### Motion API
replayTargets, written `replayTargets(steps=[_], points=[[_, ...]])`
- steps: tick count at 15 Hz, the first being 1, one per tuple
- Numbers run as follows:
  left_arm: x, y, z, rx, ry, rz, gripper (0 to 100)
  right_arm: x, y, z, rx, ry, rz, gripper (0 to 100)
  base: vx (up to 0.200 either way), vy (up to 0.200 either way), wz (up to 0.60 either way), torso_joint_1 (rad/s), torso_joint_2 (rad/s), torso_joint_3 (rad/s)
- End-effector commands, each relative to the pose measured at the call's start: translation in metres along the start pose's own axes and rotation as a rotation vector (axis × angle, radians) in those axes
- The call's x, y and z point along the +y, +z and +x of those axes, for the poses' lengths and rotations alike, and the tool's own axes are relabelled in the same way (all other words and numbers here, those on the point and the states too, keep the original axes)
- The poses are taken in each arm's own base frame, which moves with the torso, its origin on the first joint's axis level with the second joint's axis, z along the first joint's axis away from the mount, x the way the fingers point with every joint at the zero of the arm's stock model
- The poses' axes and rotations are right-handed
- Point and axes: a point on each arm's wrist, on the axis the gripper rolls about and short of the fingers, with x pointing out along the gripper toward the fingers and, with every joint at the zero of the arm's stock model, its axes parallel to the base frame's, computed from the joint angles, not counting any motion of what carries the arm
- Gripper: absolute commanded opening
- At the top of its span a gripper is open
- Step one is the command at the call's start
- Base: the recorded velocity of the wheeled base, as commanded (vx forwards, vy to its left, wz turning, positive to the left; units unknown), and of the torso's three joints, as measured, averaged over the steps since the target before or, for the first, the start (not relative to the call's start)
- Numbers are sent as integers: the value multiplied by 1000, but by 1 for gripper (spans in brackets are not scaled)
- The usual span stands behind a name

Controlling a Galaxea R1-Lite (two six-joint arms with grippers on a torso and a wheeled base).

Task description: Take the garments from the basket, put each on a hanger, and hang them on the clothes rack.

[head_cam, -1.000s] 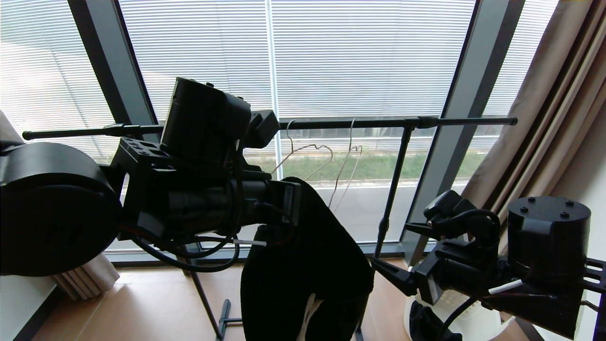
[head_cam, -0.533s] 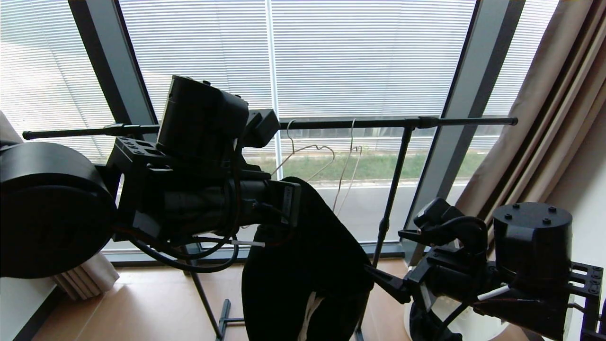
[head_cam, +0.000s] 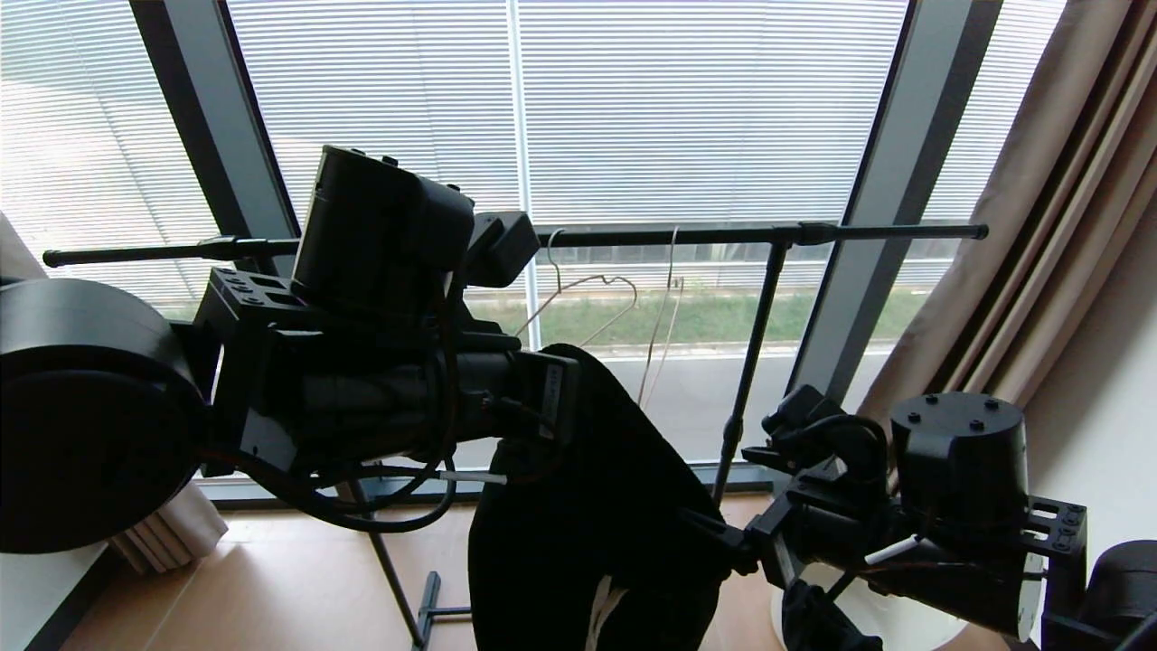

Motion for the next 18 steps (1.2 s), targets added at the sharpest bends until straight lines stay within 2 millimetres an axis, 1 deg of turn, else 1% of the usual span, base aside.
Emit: replayTargets(steps=[1, 3, 7, 8, 10, 14, 16, 17, 18], points=[[-3, 0, -4, -6, -10, 2, 0, 0, -10, 15, 31, 2, 18, 100, 0, 0, 0, 0, 0, 0], [-3, 1, -5, -11, -11, 0, 0, 1, -14, 23, 45, 2, 60, 100, 0, 0, 0, 0, 0, 0], [-3, 1, -7, -9, -33, -3, 0, 1, -21, 33, 80, 5, 81, 100, 0, 0, 0, 0, 0, 0], [-3, -1, -7, -3, -38, -3, 0, 1, -19, 34, 76, 5, 87, 0, 0, 0, 0, 0, 0, 0], [-1, -3, -6, 8, -37, -2, 0, -1, -13, 31, 47, 0, 113, 0, 0, 0, 0, 0, 0, 0], [9, -11, -1, 28, -8, -13, 0, -15, 5, 11, -35, -43, 127, 0, 0, 0, 0, 0, 0, 0], [19, -24, 2, 55, -1, 16, 0, -26, 14, 3, -80, -78, 135, 0, 0, 0, 0, 0, 0, 0], [22, -27, 3, 67, 0, 27, 0, -28, 15, 1, -87, -84, 133, 0, 0, 0, 0, 0, 0, 0], [27, -35, 3, 89, -14, 46, 0, -33, 20, -5, -113, -105, 122, 0, 0, 0, 0, 0, 0, 0]])
